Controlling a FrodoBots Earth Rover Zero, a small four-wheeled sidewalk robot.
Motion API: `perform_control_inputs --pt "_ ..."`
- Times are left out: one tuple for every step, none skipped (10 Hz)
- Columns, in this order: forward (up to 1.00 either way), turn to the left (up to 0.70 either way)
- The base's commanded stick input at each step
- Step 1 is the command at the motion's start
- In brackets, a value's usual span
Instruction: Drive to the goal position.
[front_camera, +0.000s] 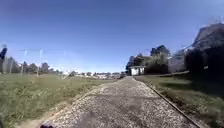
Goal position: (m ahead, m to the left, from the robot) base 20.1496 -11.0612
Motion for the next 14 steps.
perform_control_inputs --pt "0.50 0.00" --pt "0.50 0.00" --pt "0.50 0.00" --pt "0.50 0.00" --pt "0.50 0.00" --pt "0.50 0.00" --pt "0.50 0.00" --pt "0.50 0.00" --pt "0.50 0.00" --pt "0.50 0.00" --pt "0.50 0.00" --pt "0.50 0.00" --pt "0.50 0.00" --pt "0.50 0.00"
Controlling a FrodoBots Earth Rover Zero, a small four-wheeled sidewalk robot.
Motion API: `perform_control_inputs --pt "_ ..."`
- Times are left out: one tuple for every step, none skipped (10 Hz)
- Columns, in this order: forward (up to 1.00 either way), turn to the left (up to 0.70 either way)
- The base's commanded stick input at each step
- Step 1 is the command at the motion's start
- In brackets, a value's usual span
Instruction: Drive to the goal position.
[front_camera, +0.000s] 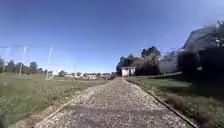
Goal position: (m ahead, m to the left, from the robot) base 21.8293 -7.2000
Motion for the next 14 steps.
perform_control_inputs --pt "0.50 0.00" --pt "0.50 0.00" --pt "0.50 0.00" --pt "0.50 0.00" --pt "0.50 0.00" --pt "0.50 0.00" --pt "0.50 0.00" --pt "0.50 0.00" --pt "0.50 0.00" --pt "0.50 0.00" --pt "0.50 0.00" --pt "0.50 0.00" --pt "0.50 0.00" --pt "0.50 0.00"
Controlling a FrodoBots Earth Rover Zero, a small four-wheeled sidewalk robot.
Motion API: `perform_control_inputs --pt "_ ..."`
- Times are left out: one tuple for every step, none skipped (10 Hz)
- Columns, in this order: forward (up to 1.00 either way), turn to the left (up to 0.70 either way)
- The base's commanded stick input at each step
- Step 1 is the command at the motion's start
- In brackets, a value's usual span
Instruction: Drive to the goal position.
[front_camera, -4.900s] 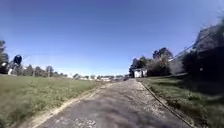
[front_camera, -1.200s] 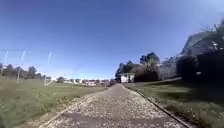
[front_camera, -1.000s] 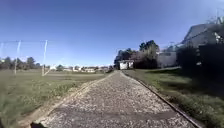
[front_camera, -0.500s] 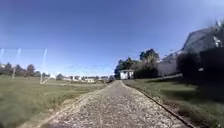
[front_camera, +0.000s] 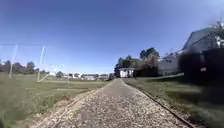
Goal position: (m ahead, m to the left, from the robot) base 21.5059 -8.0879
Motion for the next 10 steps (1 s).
perform_control_inputs --pt "0.50 0.00" --pt "0.50 0.00" --pt "0.50 0.00" --pt "0.50 0.00" --pt "0.50 0.00" --pt "0.50 0.00" --pt "0.50 0.00" --pt "0.50 0.00" --pt "0.50 0.00" --pt "0.50 0.00"
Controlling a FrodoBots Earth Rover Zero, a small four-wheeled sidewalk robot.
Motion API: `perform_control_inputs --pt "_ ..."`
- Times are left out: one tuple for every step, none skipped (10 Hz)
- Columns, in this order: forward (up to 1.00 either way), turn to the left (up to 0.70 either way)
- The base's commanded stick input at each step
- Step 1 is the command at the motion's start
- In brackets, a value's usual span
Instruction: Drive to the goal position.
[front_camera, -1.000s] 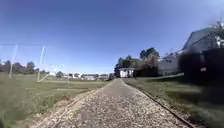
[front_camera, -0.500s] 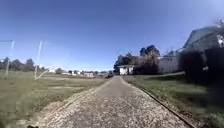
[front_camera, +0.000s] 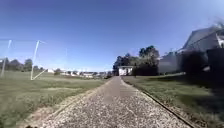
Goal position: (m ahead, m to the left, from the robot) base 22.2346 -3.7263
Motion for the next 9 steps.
perform_control_inputs --pt "0.50 0.00" --pt "0.50 0.00" --pt "0.50 0.00" --pt "0.50 0.00" --pt "0.50 0.00" --pt "0.50 0.00" --pt "0.50 0.00" --pt "0.50 0.00" --pt "0.50 0.00"
